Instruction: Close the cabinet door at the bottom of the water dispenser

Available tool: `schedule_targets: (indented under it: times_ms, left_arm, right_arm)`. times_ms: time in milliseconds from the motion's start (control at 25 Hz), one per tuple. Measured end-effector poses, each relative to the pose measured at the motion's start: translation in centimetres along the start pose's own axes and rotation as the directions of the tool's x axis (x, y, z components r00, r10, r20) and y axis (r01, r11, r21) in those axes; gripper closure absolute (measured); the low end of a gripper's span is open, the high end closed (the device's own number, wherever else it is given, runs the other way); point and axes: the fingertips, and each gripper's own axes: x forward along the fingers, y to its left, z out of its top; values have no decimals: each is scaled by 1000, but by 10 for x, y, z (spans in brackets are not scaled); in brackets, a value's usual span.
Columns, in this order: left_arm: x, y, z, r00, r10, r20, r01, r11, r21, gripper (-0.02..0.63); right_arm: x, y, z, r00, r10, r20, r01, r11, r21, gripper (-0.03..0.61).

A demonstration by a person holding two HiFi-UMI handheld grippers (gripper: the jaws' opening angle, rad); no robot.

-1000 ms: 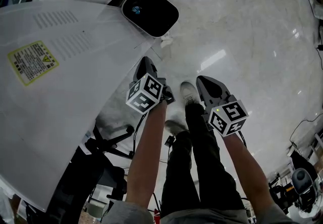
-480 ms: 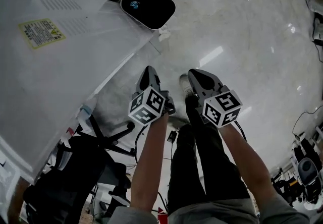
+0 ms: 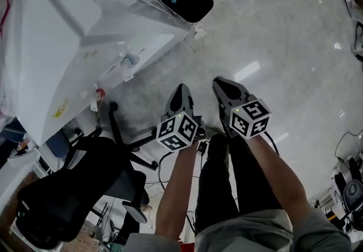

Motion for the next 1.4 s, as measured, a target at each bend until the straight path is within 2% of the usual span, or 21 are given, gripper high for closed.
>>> schedule_targets:
  times_ms: [280, 520, 760, 1200, 1400]
  left_arm:
    - [-86, -18, 14, 996, -69, 48, 66, 995, 70, 606]
    - [-185, -56, 35, 987, -135, 89, 114, 972, 204, 606]
    - [-268, -88, 56, 974, -173, 147, 137, 964, 229, 606]
    - [-395, -139, 105, 932, -238, 273, 146, 936, 319, 606]
    - [-444, -164, 126, 897, -289, 336, 150, 911, 384, 606]
  right_arm:
    - [-38, 75, -6, 997, 78, 26, -78, 997, 1, 569]
    - [-95, 153, 6, 989, 136, 58, -136, 991, -6, 569]
    - [-152, 221, 26, 978, 192, 84, -187, 980, -64, 569]
    - [-247, 322, 61, 947, 295, 124, -262, 938, -228, 569]
    - [-276, 363, 75, 929, 346, 129, -289, 899, -330, 569]
